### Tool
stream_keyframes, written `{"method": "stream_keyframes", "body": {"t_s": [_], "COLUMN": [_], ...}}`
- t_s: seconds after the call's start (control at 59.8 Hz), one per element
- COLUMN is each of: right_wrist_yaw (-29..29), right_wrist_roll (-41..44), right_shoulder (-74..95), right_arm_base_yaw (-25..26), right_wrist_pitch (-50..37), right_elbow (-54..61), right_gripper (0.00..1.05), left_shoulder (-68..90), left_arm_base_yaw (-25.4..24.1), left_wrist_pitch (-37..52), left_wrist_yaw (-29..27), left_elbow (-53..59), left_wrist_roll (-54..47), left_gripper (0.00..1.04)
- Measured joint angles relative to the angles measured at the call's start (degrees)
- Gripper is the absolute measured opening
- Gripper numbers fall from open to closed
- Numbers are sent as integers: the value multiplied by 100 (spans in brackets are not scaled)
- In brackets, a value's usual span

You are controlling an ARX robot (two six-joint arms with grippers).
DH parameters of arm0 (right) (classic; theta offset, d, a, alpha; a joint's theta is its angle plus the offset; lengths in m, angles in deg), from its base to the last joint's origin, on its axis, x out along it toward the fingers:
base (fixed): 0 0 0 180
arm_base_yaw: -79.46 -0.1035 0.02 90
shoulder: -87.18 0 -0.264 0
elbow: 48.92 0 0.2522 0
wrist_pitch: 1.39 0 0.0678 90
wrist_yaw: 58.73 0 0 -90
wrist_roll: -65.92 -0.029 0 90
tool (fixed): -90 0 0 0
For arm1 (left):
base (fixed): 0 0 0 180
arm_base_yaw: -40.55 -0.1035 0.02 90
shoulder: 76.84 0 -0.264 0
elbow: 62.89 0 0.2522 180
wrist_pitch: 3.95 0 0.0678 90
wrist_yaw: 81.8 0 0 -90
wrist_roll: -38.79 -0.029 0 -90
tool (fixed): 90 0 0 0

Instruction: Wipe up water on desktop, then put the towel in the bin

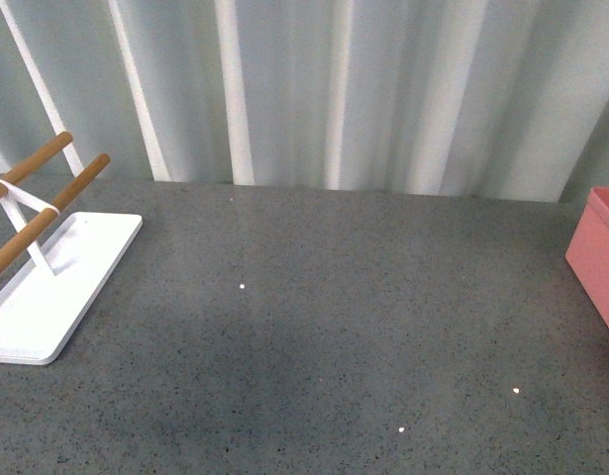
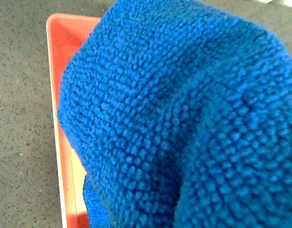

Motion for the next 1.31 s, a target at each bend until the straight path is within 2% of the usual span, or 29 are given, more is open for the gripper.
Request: {"method": "stream_keyframes", "body": {"t_s": [0.368, 0.619, 0.921, 1.205, 1.305], "right_wrist_yaw": [142, 153, 192, 190, 192], "right_wrist_roll": [-33, -59, -59, -61, -61], "right_shoulder": [66, 61, 59, 52, 50], "right_arm_base_yaw": [140, 417, 417, 417, 417], "right_wrist_pitch": [-90, -326, -326, -326, -326], "right_elbow": [345, 782, 822, 822, 822], "right_gripper": [5, 6, 50, 99, 98], "left_shoulder": [0, 0, 0, 0, 0], "left_arm_base_yaw": [0, 0, 2, 0, 0], "left_wrist_pitch": [0, 0, 0, 0, 0], "left_wrist_yaw": [0, 0, 0, 0, 0], "left_elbow": [0, 0, 0, 0, 0], "left_wrist_roll": [0, 0, 0, 0, 0], "left_gripper": [98, 98, 98, 98, 98]}}
